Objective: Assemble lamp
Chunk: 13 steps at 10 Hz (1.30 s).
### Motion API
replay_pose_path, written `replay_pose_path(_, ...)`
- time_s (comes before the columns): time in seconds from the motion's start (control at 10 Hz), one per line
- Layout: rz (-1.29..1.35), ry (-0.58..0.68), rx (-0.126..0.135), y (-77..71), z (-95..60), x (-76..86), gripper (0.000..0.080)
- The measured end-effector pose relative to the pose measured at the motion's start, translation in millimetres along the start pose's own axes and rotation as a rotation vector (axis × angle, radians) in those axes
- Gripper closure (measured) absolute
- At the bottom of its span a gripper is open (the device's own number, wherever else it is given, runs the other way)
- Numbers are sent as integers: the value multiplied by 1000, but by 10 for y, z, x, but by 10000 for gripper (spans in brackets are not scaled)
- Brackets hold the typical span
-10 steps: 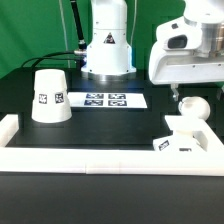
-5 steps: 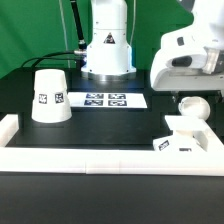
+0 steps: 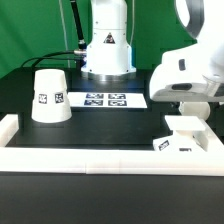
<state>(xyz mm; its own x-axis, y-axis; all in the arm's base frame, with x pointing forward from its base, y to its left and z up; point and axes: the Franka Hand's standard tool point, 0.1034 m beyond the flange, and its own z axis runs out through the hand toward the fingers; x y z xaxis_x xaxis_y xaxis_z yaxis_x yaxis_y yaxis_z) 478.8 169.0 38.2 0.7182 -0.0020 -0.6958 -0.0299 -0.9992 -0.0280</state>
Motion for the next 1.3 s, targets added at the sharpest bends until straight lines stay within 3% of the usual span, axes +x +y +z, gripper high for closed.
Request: replay_pose_path(1.3, -16, -9, 0, 127, 339, 23, 101)
